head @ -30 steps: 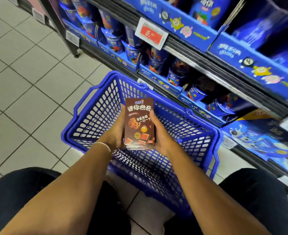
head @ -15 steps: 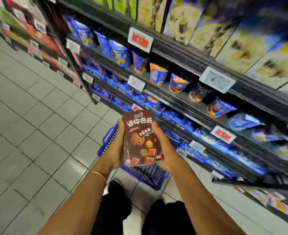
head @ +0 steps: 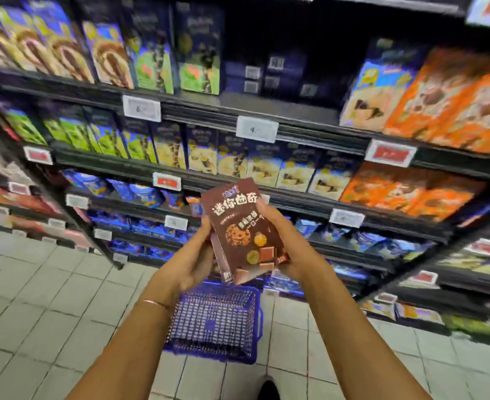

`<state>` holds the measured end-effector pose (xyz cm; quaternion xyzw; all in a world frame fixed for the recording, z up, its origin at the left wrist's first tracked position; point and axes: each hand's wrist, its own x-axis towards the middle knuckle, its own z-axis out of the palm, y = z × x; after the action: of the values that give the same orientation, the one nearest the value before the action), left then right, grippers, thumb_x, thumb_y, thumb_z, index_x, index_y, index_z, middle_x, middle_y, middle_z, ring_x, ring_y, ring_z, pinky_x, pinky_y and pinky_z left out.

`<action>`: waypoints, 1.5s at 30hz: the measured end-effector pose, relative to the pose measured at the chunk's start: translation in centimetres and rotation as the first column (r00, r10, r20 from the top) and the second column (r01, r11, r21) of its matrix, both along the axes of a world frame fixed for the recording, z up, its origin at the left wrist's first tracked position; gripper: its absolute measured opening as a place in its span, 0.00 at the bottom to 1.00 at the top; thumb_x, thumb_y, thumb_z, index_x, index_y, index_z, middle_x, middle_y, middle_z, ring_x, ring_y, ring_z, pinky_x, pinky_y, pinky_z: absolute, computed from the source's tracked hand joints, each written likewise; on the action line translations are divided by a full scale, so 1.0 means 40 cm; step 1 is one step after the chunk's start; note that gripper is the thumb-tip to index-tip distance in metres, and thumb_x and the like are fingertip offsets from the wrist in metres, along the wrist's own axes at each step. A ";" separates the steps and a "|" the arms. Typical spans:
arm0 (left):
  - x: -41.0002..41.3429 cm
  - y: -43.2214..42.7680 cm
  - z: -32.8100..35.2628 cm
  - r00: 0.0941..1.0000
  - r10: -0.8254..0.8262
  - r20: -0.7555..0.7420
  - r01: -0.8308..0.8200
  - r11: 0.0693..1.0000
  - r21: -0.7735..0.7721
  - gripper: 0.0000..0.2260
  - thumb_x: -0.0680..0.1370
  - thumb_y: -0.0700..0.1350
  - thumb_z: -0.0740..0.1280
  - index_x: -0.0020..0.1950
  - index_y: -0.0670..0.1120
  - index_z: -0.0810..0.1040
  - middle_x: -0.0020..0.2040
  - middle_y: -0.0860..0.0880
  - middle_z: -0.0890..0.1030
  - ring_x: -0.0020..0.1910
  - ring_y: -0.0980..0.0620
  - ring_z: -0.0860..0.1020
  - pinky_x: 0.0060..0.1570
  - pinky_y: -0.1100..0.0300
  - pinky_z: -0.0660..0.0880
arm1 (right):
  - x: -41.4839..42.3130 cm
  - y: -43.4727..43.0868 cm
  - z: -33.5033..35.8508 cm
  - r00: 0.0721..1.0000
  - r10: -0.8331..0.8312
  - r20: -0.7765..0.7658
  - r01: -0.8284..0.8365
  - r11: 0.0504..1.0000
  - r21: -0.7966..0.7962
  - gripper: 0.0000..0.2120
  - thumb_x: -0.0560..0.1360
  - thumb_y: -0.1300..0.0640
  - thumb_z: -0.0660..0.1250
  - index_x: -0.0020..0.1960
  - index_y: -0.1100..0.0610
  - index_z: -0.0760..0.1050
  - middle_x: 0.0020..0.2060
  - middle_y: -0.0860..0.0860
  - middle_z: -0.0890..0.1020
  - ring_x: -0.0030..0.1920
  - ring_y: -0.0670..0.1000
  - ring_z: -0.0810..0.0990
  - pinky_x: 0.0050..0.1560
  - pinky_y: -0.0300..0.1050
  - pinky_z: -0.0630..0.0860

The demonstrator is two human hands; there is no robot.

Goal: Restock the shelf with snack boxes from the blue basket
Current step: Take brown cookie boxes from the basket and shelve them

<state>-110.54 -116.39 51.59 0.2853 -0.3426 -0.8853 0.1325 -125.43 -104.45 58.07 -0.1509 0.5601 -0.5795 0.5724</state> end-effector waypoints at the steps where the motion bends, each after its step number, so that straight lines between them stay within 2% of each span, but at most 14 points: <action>1: -0.018 0.002 0.015 0.999 -0.030 -0.032 0.030 0.999 0.015 0.39 0.75 0.65 0.60 0.81 0.43 0.69 0.76 0.39 0.75 0.79 0.39 0.70 0.81 0.37 0.60 | -0.002 0.012 0.014 0.999 -0.033 -0.017 0.033 0.999 -0.019 0.22 0.72 0.37 0.72 0.56 0.51 0.85 0.56 0.56 0.86 0.54 0.56 0.86 0.51 0.52 0.84; 4: -0.064 0.015 0.060 0.995 -0.088 -0.054 0.085 0.995 -0.048 0.38 0.77 0.68 0.62 0.79 0.45 0.72 0.74 0.41 0.79 0.74 0.39 0.75 0.75 0.40 0.69 | -0.006 0.042 0.055 0.988 -0.145 -0.044 0.143 0.988 -0.053 0.28 0.70 0.35 0.73 0.62 0.54 0.81 0.56 0.56 0.86 0.56 0.59 0.85 0.60 0.59 0.80; 8: -0.113 0.040 0.121 0.995 -0.090 -0.050 0.081 0.983 -0.167 0.36 0.74 0.72 0.68 0.73 0.49 0.80 0.70 0.42 0.82 0.68 0.40 0.81 0.64 0.42 0.79 | -0.021 0.070 0.096 0.954 -0.290 -0.076 0.282 0.954 -0.102 0.29 0.70 0.36 0.72 0.63 0.55 0.80 0.55 0.56 0.86 0.55 0.60 0.85 0.62 0.61 0.79; 12: -0.158 0.067 0.184 0.995 -0.013 -0.095 -0.005 0.983 -0.182 0.27 0.81 0.63 0.68 0.72 0.46 0.81 0.65 0.41 0.85 0.60 0.41 0.86 0.48 0.50 0.85 | -0.054 0.096 0.144 0.905 -0.399 -0.148 0.376 0.912 -0.162 0.24 0.75 0.36 0.69 0.60 0.53 0.82 0.52 0.55 0.87 0.53 0.59 0.86 0.62 0.62 0.79; 16: -0.223 0.089 0.258 0.989 -0.033 -0.147 0.006 0.984 -0.180 0.27 0.81 0.60 0.69 0.73 0.44 0.79 0.67 0.39 0.83 0.63 0.39 0.84 0.54 0.46 0.84 | -0.107 0.124 0.201 0.884 -0.442 -0.152 0.401 0.885 -0.238 0.23 0.77 0.38 0.68 0.60 0.55 0.82 0.52 0.56 0.87 0.53 0.59 0.86 0.60 0.60 0.80; 21: -0.319 0.133 0.354 0.984 -0.034 -0.177 -0.003 0.978 -0.207 0.25 0.78 0.59 0.70 0.68 0.43 0.83 0.67 0.38 0.83 0.63 0.39 0.84 0.57 0.45 0.83 | -0.194 0.174 0.285 0.862 -0.487 -0.140 0.423 0.844 -0.329 0.20 0.78 0.42 0.68 0.59 0.57 0.82 0.51 0.57 0.87 0.52 0.59 0.86 0.57 0.57 0.82; 26: -0.420 0.182 0.433 0.975 0.000 -0.224 -0.059 0.964 -0.257 0.30 0.75 0.57 0.72 0.73 0.41 0.79 0.63 0.38 0.85 0.57 0.39 0.86 0.49 0.48 0.84 | -0.288 0.227 0.367 0.856 -0.482 -0.186 0.364 0.818 -0.446 0.20 0.80 0.45 0.67 0.62 0.60 0.80 0.54 0.58 0.86 0.58 0.61 0.84 0.60 0.58 0.79; 30: -0.480 0.223 0.506 0.951 0.052 -0.306 -0.139 0.953 -0.270 0.39 0.68 0.56 0.73 0.76 0.38 0.75 0.70 0.35 0.80 0.62 0.37 0.81 0.60 0.45 0.80 | -0.351 0.271 0.443 0.813 -0.476 -0.334 0.252 0.806 -0.535 0.25 0.75 0.42 0.69 0.58 0.64 0.78 0.53 0.61 0.84 0.54 0.59 0.82 0.59 0.62 0.75; 33: -0.514 0.243 0.565 0.904 0.148 -0.400 -0.316 0.862 -0.396 0.44 0.65 0.55 0.75 0.76 0.35 0.71 0.59 0.37 0.83 0.51 0.41 0.84 0.48 0.48 0.84 | -0.401 0.316 0.492 0.822 -0.430 -0.374 0.147 0.794 -0.590 0.17 0.76 0.45 0.68 0.54 0.58 0.80 0.50 0.60 0.86 0.48 0.56 0.84 0.52 0.55 0.81; 36: -0.532 0.252 0.616 0.890 0.121 -0.440 -0.355 0.788 -0.503 0.37 0.68 0.50 0.74 0.74 0.36 0.72 0.50 0.43 0.87 0.42 0.45 0.86 0.40 0.51 0.84 | -0.457 0.357 0.545 0.812 -0.445 -0.378 0.092 0.737 -0.670 0.14 0.79 0.47 0.67 0.56 0.56 0.81 0.51 0.57 0.86 0.49 0.57 0.85 0.50 0.52 0.82; 39: -0.527 0.269 0.643 0.900 0.082 -0.428 -0.324 0.781 -0.533 0.31 0.72 0.46 0.68 0.74 0.37 0.73 0.50 0.43 0.87 0.43 0.44 0.87 0.41 0.50 0.85 | -0.523 0.382 0.608 0.768 -0.498 -0.401 0.073 0.691 -0.719 0.15 0.81 0.48 0.65 0.59 0.58 0.81 0.54 0.58 0.86 0.52 0.57 0.86 0.52 0.53 0.82; 41: -0.510 0.273 0.650 0.905 0.095 -0.416 -0.314 0.808 -0.498 0.26 0.71 0.46 0.67 0.69 0.39 0.79 0.49 0.42 0.88 0.41 0.44 0.87 0.38 0.50 0.85 | -0.571 0.387 0.646 0.738 -0.536 -0.411 0.088 0.680 -0.728 0.16 0.81 0.48 0.65 0.59 0.58 0.81 0.53 0.58 0.86 0.51 0.56 0.86 0.50 0.50 0.84; 43: -0.486 0.270 0.659 0.898 0.116 -0.424 -0.327 0.820 -0.469 0.16 0.71 0.46 0.66 0.54 0.44 0.88 0.44 0.43 0.89 0.38 0.45 0.88 0.34 0.52 0.85 | -0.617 0.380 0.668 0.695 -0.589 -0.411 0.124 0.662 -0.739 0.17 0.81 0.48 0.64 0.61 0.60 0.79 0.52 0.56 0.86 0.50 0.55 0.87 0.47 0.47 0.83; 45: -0.467 0.266 0.676 0.891 0.104 -0.443 -0.336 0.807 -0.485 0.13 0.71 0.46 0.65 0.44 0.47 0.90 0.41 0.44 0.89 0.36 0.46 0.88 0.32 0.53 0.84 | -0.657 0.366 0.685 0.657 -0.648 -0.386 0.180 0.631 -0.755 0.17 0.81 0.49 0.64 0.62 0.60 0.78 0.50 0.54 0.87 0.49 0.52 0.87 0.43 0.43 0.82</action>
<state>-129.23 -105.76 78.62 0.0890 -0.5118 -0.7659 0.3787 -151.69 -89.79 85.47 -0.3827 0.4942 -0.7744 0.0980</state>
